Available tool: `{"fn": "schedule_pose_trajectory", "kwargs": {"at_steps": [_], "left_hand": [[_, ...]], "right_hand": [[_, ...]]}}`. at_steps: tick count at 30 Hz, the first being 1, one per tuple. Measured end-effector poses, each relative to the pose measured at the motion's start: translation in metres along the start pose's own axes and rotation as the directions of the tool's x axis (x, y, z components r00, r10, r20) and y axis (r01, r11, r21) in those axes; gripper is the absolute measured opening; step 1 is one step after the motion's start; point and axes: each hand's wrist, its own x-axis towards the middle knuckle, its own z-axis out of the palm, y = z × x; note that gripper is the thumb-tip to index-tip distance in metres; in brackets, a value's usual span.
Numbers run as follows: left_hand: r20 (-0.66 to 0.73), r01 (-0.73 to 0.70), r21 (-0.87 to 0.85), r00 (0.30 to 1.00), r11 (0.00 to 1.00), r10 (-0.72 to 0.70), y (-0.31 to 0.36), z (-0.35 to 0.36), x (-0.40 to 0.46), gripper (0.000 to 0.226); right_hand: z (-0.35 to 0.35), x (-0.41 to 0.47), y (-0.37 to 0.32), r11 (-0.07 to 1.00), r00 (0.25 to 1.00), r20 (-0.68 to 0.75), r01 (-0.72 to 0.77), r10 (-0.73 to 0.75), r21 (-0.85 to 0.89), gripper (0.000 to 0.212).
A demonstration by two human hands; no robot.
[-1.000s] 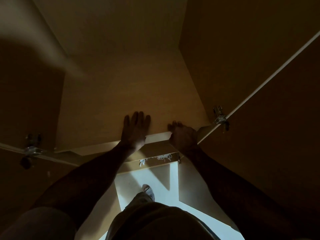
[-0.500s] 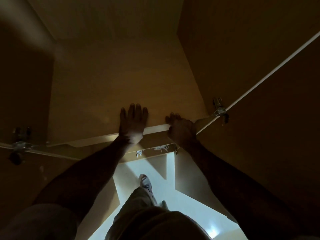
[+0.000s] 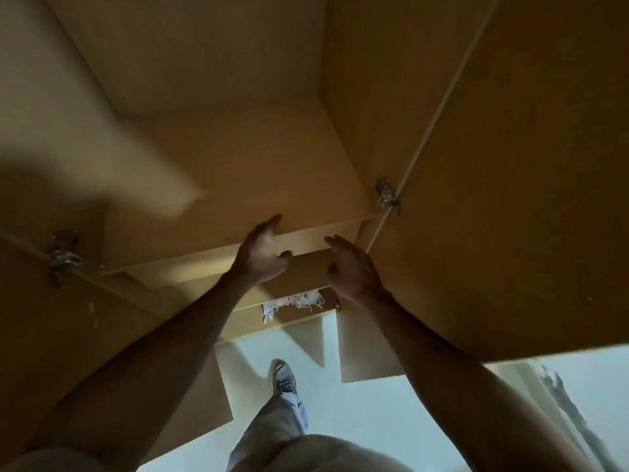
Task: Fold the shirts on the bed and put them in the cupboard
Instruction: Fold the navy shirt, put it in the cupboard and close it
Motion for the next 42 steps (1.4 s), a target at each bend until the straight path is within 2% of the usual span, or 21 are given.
{"fn": "schedule_pose_trajectory", "kwargs": {"at_steps": [3, 8, 11, 14, 15, 17, 19, 20, 21, 22, 24, 26, 30, 34, 38, 42], "left_hand": [[-0.003, -0.065, -0.006, 0.998, 0.998, 0.065, 0.031, 0.014, -0.043, 0.077], [-0.032, -0.223, -0.17, 0.975, 0.96, 0.221, 0.099, 0.027, -0.112, 0.068], [-0.057, -0.351, -0.286, 0.935, 0.892, 0.35, 0.143, 0.028, -0.14, 0.067], [-0.069, -0.459, -0.338, 0.883, 0.822, 0.464, 0.186, 0.028, -0.163, 0.072], [-0.073, -0.485, -0.338, 0.868, 0.806, 0.491, 0.196, 0.028, -0.168, 0.073], [-0.076, -0.519, -0.319, 0.848, 0.793, 0.524, 0.215, 0.029, -0.177, 0.081], [-0.094, -0.542, -0.283, 0.836, 0.791, 0.54, 0.23, 0.029, -0.181, 0.092], [-0.113, -0.553, -0.258, 0.832, 0.792, 0.544, 0.236, 0.028, -0.183, 0.095], [-0.134, -0.566, -0.232, 0.824, 0.792, 0.55, 0.244, 0.027, -0.185, 0.098], [-0.153, -0.57, -0.208, 0.822, 0.795, 0.549, 0.25, 0.026, -0.187, 0.099], [-0.187, -0.572, -0.173, 0.818, 0.802, 0.544, 0.262, 0.024, -0.191, 0.1], [-0.206, -0.567, -0.149, 0.819, 0.81, 0.535, 0.269, 0.024, -0.191, 0.099], [-0.213, -0.56, -0.16, 0.824, 0.813, 0.525, 0.27, 0.026, -0.191, 0.096], [-0.212, -0.543, -0.172, 0.835, 0.822, 0.507, 0.259, 0.022, -0.192, 0.092], [-0.225, -0.511, -0.172, 0.853, 0.842, 0.471, 0.239, 0.004, -0.195, 0.067], [-0.178, -0.472, -0.175, 0.878, 0.864, 0.443, 0.212, -0.021, -0.191, 0.039]], "right_hand": [[-0.006, -0.047, 0.007, 0.999, 0.997, -0.08, 0.014, -0.01, 0.046, 0.066], [-0.042, -0.138, 0.012, 0.988, 0.986, -0.167, 0.034, -0.008, 0.149, 0.057], [-0.06, -0.185, 0.014, 0.978, 0.958, -0.262, 0.153, -0.113, 0.14, 0.052], [-0.072, -0.225, 0.016, 0.966, 0.911, -0.348, 0.254, -0.221, 0.053, 0.029], [-0.075, -0.234, 0.02, 0.974, 0.895, -0.404, 0.222, -0.19, 0.033, 0.02], [-0.084, -0.25, 0.03, 0.992, 0.84, -0.54, 0.104, -0.049, 0.071, 0.02], [-0.093, -0.256, 0.04, 0.983, 0.747, -0.656, 0.02, 0.108, 0.185, 0.025], [-0.096, -0.256, 0.043, 0.969, 0.693, -0.701, 0.017, 0.167, 0.248, 0.026], [-0.102, -0.255, 0.046, 0.947, 0.669, -0.71, 0.03, 0.219, 0.32, 0.029], [-0.107, -0.25, 0.049, 0.912, 0.709, -0.656, 0.046, 0.258, 0.408, 0.037], [-0.116, -0.243, 0.053, 0.801, 0.86, -0.45, 0.085, 0.242, 0.593, 0.058], [-0.12, -0.237, 0.055, 0.727, 0.931, -0.316, 0.088, 0.182, 0.68, 0.058], [-0.124, -0.235, 0.048, 0.716, 0.932, -0.312, 0.089, 0.185, 0.692, 0.054], [-0.12, -0.233, 0.039, 0.762, 0.929, -0.336, 0.101, 0.158, 0.639, 0.06], [-0.12, -0.224, 0.029, 0.848, 0.916, -0.392, 0.141, 0.084, 0.511, 0.05], [-0.117, -0.209, 0.012, 0.892, 0.919, -0.392, 0.209, -0.039, 0.4, 0.049]]}}
